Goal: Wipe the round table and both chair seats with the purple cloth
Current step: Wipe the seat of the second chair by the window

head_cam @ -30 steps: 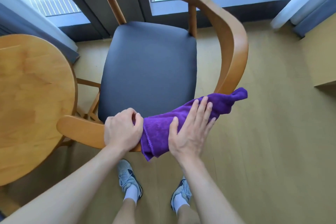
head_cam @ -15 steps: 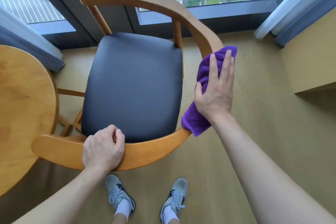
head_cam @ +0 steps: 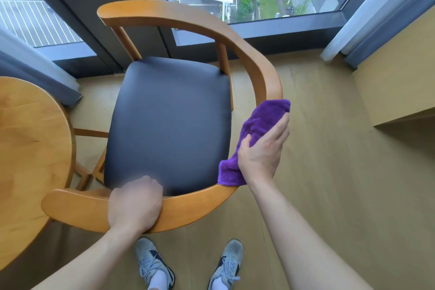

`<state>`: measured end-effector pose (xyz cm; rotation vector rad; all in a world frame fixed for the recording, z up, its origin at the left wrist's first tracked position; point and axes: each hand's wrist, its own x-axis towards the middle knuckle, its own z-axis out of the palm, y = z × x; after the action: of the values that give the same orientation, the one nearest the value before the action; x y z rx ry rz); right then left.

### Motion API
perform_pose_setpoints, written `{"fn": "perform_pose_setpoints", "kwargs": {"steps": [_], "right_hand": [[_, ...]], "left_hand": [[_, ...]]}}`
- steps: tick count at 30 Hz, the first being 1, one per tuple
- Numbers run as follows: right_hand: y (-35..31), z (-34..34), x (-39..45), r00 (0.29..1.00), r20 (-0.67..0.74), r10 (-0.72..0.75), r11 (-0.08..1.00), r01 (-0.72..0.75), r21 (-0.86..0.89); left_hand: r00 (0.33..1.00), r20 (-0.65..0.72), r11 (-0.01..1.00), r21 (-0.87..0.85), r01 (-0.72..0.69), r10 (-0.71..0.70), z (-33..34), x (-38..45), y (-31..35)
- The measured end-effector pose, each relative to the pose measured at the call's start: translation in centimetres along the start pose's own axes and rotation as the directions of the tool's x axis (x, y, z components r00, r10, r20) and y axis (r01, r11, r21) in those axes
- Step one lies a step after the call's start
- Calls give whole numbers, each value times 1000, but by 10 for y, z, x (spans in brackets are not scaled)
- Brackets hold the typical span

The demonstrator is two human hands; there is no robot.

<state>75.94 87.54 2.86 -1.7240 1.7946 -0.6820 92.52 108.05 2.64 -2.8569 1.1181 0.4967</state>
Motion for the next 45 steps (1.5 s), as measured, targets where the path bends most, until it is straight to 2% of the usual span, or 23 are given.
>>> {"fn": "perform_pose_setpoints", "kwargs": {"steps": [3, 5, 8, 12, 16, 18, 22, 25, 27, 31, 33, 35, 38, 41, 45], "right_hand": [[3, -6, 8, 999, 39, 13, 1000, -13, 14], [4, -13, 15, 996, 86, 33, 998, -38, 56], [5, -19, 25, 988, 144, 51, 993, -65, 94], [-5, -23, 62, 979, 191, 71, 995, -83, 56], [-29, -18, 110, 970, 220, 100, 989, -73, -125], [-41, -12, 137, 950, 276, 147, 973, -87, -215], [-62, -3, 181, 910, 381, 162, 941, -25, -339], [-63, 0, 183, 927, 353, 126, 940, 3, -342], [-56, -4, 164, 954, 290, 82, 959, 3, -282], [-28, -13, 86, 994, 111, 16, 994, -4, -109], [-17, -14, 47, 996, 74, 42, 998, -39, -41], [-11, -13, 22, 990, 98, 101, 995, -99, -17], [-8, -13, 14, 977, 168, 128, 990, -115, -82], [-10, -18, 35, 972, 183, 149, 972, -110, -209], [-29, -18, 95, 956, 229, 181, 960, -121, -253]], "left_hand": [[997, 72, 999, 25, 27, -28, -5, 5, 9], [994, 107, 998, -57, 10, -4, -5, 8, 29], [979, 202, 989, -150, -5, 36, 0, 12, 95], [954, 301, 969, -232, 84, -10, 20, 8, 163], [989, 148, 987, -163, 7, 17, 29, 0, 163], [993, 107, 985, -172, -21, 40, 28, -1, 163], [998, 42, 987, -159, -35, 43, 31, -3, 163], [998, 42, 989, -140, -39, 45, 33, -3, 162], [997, 44, 989, -136, -54, 60, 34, -5, 161], [996, 58, 991, -123, -57, 64, 34, -4, 160], [996, 68, 992, -112, -55, 63, 32, -4, 160], [995, 74, 991, -120, -60, 69, 32, -4, 160], [995, 72, 989, -138, -56, 67, 33, -4, 161], [995, 77, 992, -112, -61, 70, 31, -4, 166], [996, 64, 994, -93, -52, 59, 32, -6, 162]]}}
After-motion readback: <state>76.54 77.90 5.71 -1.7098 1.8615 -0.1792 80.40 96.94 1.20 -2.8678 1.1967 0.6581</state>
